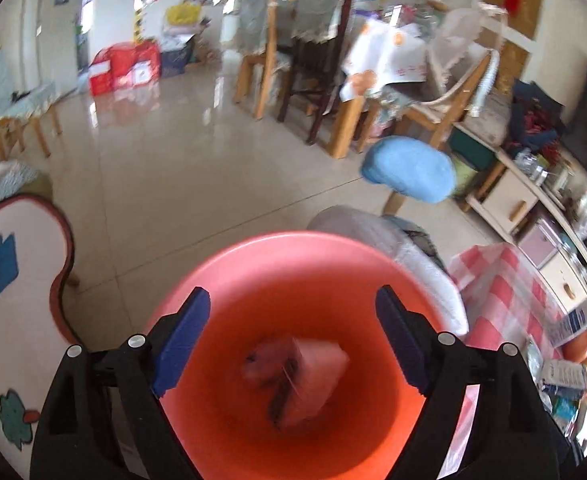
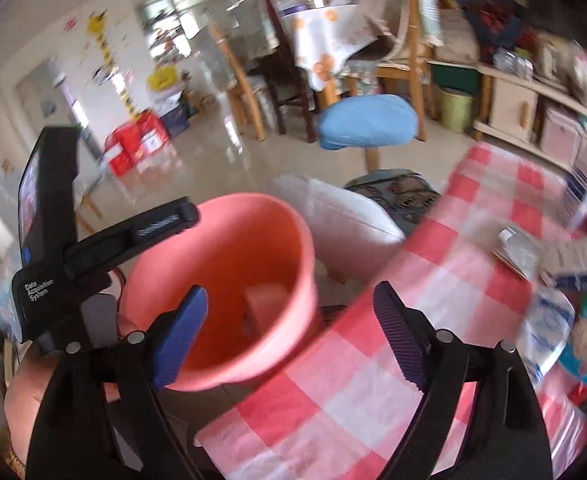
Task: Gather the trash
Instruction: 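Open both tools to drop the packet and carton into the bucket, then move both tools back over the table toward the remaining packets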
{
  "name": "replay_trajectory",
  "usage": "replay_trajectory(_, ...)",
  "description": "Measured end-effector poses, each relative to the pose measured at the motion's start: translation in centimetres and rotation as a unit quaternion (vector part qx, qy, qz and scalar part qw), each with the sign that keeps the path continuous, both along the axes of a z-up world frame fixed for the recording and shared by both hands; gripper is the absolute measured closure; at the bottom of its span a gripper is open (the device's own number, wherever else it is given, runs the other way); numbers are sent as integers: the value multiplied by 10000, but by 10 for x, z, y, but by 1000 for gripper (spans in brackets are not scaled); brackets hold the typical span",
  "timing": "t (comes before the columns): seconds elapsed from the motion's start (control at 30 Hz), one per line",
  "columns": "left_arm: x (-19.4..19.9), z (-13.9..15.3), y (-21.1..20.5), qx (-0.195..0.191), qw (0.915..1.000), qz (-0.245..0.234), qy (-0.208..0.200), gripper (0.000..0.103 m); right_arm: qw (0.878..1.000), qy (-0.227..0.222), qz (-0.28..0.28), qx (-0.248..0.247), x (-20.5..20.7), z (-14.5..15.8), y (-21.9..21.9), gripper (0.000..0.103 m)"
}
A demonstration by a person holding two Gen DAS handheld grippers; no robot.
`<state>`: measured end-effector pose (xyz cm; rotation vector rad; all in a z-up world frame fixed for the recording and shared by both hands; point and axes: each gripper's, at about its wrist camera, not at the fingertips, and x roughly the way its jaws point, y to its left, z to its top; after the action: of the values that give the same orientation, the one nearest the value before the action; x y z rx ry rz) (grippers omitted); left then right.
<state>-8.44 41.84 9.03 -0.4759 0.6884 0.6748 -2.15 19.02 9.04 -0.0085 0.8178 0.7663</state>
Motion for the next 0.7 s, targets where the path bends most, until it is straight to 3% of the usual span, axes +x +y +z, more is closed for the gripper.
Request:
replay_trajectory(0.2,14,12,-46,379,9935,-874,-626,14,9977,-204,-649,49,-4,1,-64,9)
replay_trajectory(0.47,34,23,-120,834,9785,-1783,-622,11,9912,-777,-972,-452,-25,-6,-125,4)
replay_trajectory(0.7,43,28,-177,1190,9650,-2287,-477,9,9858,-957,-1194,-685,-40,-13,-168,4)
